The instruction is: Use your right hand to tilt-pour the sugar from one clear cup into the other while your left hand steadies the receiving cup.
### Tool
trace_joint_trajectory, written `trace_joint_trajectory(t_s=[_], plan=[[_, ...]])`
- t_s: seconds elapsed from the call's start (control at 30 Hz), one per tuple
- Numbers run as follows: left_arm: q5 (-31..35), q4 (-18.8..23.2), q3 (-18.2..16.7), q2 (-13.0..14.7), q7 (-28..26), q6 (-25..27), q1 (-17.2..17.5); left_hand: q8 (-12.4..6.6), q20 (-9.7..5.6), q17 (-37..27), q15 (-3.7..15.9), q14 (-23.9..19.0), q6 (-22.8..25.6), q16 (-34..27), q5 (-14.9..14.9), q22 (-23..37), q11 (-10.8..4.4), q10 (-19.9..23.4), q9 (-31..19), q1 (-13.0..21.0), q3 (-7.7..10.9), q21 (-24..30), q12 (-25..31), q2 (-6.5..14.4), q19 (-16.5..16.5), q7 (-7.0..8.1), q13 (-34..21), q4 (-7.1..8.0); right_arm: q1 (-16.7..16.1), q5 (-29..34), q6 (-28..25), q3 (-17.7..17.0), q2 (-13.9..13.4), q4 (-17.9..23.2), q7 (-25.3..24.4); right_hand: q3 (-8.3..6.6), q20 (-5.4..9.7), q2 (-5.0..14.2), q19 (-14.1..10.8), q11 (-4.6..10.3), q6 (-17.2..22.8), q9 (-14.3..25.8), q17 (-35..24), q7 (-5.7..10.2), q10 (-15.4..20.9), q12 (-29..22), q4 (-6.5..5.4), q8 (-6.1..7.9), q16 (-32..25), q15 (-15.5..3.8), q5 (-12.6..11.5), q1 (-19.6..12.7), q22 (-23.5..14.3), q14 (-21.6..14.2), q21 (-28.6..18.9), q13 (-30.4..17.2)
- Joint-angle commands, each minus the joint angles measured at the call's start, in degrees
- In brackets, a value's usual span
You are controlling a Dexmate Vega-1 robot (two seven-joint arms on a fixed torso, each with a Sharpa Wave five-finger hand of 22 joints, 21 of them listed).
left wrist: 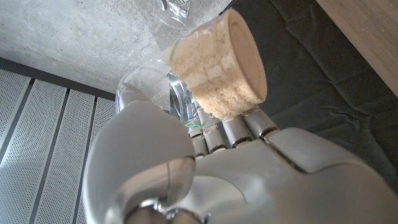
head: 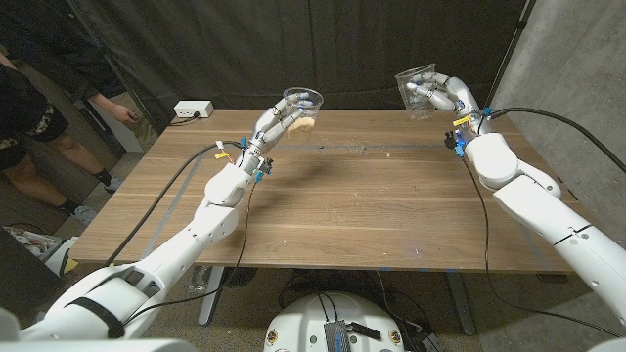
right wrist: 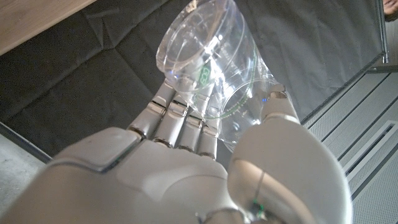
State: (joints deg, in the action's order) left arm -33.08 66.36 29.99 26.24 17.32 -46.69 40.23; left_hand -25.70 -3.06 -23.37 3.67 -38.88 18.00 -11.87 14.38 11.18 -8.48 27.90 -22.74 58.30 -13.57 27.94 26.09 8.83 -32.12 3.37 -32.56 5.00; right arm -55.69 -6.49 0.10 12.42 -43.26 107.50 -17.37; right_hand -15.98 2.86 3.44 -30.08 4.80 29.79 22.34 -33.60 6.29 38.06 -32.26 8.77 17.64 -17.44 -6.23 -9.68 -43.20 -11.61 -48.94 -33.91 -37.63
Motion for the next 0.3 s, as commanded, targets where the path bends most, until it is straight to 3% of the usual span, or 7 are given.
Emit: trace_joint_trajectory(t_s=[0.03, 0.17, 0.3], plan=[[0.6, 1.7, -0.2, 0.6, -2.6, -0.4, 0.9, -0.54, -2.86, -0.1, 7.98, -0.3, 0.2, 0.0, 0.3, 0.2, -0.24, 0.4, -0.1, 0.3, -0.1, 0.3, 0.4, 0.0, -0.4, -0.28, -0.1, 0.34, -0.3, -2.9, 6.2, 0.5, 3.8, -4.6, -2.5, -0.37, 4.87, 1.71, -0.5, 0.0, 2.2, 0.3, -0.2, 2.25, 0.8, -0.5, -0.18, 0.16, -0.4, -7.33, -0.3, -2.1, -0.1, -0.4, -0.4, -0.1], [-0.6, 2.2, 0.0, 0.0, -2.7, -0.1, 1.1, -0.62, -2.92, -0.1, 7.95, -0.3, 0.4, 0.0, 0.3, 0.2, -0.38, 0.5, -0.1, 0.3, -0.11, 0.4, 0.4, 0.0, -0.4, -0.28, -0.1, 0.41, -0.5, -3.8, 9.8, 0.9, 5.6, -7.0, -3.5, -0.38, 4.99, 1.82, -0.6, 0.16, 2.1, 0.4, -0.3, 2.35, 1.0, -0.6, -0.29, 0.15, -0.4, -7.33, -0.3, -2.1, -0.1, -0.5, -0.4, -0.2], [0.0, 2.2, 0.3, -0.1, -3.0, -0.2, 1.0, -0.6, -2.97, -0.1, 8.0, -0.3, 0.3, 0.0, 0.3, 0.2, -0.38, 0.5, -0.1, 0.2, -0.14, 0.4, 0.4, -0.1, -0.5, -0.13, -0.1, 0.46, -0.8, -4.2, 11.1, 1.2, 5.5, -7.7, -3.3, -0.4, 5.08, 1.95, -0.6, 0.5, 2.3, 0.5, -0.3, 2.53, 1.3, -0.7, -0.4, 0.25, -0.4, -7.34, -0.4, -2.0, -0.1, -0.6, -0.4, -0.4]])
